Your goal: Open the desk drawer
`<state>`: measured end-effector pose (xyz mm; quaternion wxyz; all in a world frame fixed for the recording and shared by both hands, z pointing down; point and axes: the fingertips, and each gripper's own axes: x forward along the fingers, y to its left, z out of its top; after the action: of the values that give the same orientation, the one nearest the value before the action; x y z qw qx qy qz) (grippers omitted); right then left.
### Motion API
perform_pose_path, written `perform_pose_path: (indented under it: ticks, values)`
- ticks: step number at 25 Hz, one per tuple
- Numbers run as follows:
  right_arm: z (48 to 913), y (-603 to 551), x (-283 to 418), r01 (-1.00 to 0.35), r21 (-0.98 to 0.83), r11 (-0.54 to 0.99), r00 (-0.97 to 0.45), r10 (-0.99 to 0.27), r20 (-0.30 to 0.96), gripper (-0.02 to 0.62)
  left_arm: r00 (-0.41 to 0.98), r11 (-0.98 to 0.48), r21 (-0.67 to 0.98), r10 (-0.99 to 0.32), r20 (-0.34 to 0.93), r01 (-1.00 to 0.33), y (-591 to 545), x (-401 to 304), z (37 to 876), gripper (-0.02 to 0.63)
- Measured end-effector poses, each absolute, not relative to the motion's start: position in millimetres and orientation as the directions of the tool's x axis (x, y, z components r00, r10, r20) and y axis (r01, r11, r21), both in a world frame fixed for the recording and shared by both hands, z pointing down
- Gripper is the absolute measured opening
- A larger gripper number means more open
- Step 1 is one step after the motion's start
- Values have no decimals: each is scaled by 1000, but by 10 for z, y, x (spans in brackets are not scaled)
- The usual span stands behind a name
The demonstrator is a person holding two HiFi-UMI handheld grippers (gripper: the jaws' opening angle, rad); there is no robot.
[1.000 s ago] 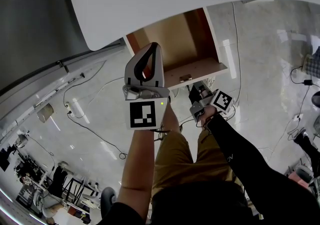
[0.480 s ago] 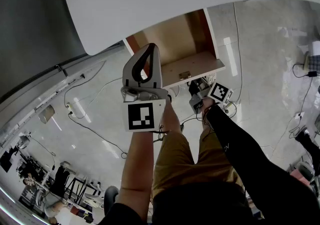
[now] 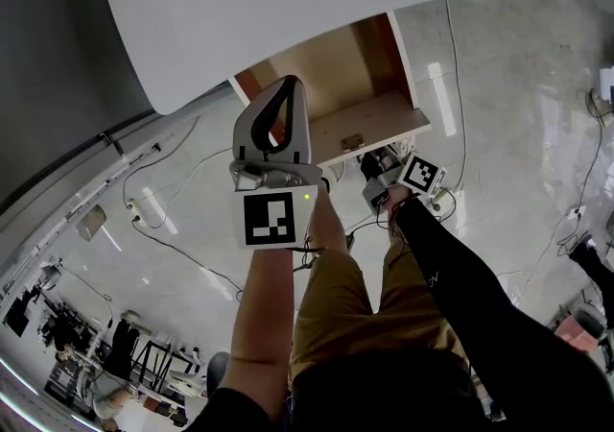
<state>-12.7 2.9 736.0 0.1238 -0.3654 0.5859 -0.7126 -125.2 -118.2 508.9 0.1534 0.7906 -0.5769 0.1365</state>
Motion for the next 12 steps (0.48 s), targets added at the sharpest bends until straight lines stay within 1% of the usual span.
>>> perform_pose_path:
  ticks: [4,12]
  values:
    - [7444,-29,-128,-259,-919,-298,-690,-608,392,20,300,-292,85,-864,404,-953,-1200,-1233,5144,9]
    - [7526,-47,-142,-249,-924,-292,-694,-611,380,20,303,-293,87,-859,412,-952,-1207,-1202,5247,9]
